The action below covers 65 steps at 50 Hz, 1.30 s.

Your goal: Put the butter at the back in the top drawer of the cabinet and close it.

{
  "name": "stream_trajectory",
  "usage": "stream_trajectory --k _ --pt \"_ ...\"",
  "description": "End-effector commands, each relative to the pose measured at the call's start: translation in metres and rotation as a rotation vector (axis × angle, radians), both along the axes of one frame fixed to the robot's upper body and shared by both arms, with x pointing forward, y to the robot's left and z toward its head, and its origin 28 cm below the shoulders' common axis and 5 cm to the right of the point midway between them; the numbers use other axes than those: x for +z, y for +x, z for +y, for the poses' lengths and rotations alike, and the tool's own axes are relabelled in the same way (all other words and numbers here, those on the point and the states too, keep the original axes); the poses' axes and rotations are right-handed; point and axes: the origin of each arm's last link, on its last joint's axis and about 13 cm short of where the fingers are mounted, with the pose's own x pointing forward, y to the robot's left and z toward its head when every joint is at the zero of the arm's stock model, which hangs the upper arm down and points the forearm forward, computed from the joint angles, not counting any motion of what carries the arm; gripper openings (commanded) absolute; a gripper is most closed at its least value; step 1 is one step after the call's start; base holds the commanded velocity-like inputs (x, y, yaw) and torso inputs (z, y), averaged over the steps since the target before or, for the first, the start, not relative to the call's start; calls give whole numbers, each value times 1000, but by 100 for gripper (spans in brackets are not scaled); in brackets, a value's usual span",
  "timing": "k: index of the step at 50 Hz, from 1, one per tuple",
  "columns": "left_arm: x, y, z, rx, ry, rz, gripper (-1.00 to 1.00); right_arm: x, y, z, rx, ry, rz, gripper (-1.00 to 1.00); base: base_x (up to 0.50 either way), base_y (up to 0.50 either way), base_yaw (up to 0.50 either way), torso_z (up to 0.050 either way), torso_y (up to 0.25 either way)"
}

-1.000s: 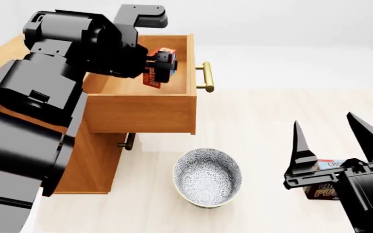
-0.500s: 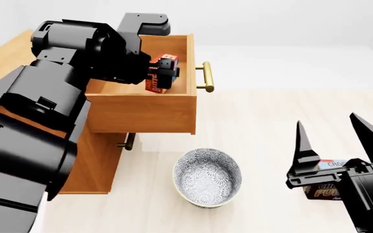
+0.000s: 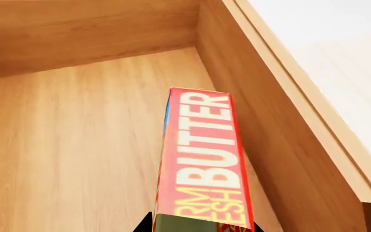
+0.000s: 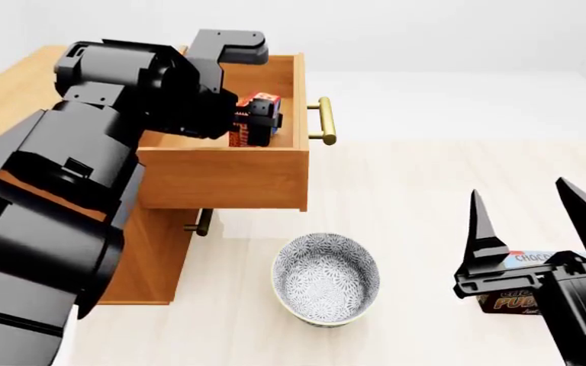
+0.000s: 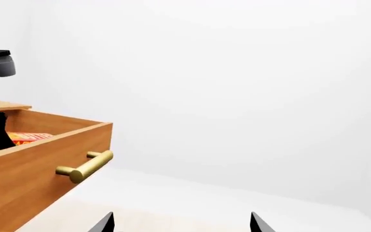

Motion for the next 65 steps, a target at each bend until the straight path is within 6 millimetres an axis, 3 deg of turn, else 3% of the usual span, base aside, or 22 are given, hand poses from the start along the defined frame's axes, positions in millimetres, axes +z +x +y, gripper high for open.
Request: stream_trajectory --k 1,30,31,51,65 --pt "5 -1 -2 -2 -18 -9 -100 1 -1 0 0 1 -3 100 0 0 -3 0 0" --pt "7 -1 -2 -3 -31 -2 -100 2 -1 -1 0 2 -4 100 0 0 0 0 1" --pt "7 -1 -2 -3 -32 -3 100 2 -1 -1 1 2 -4 100 0 0 0 0 0" --pt "9 -1 -2 -22 -37 -10 100 1 -2 -1 1 4 -5 100 0 0 0 0 0" --pt "31 -2 -2 13 -11 -79 100 4 -3 -1 1 4 -9 100 0 0 0 0 0"
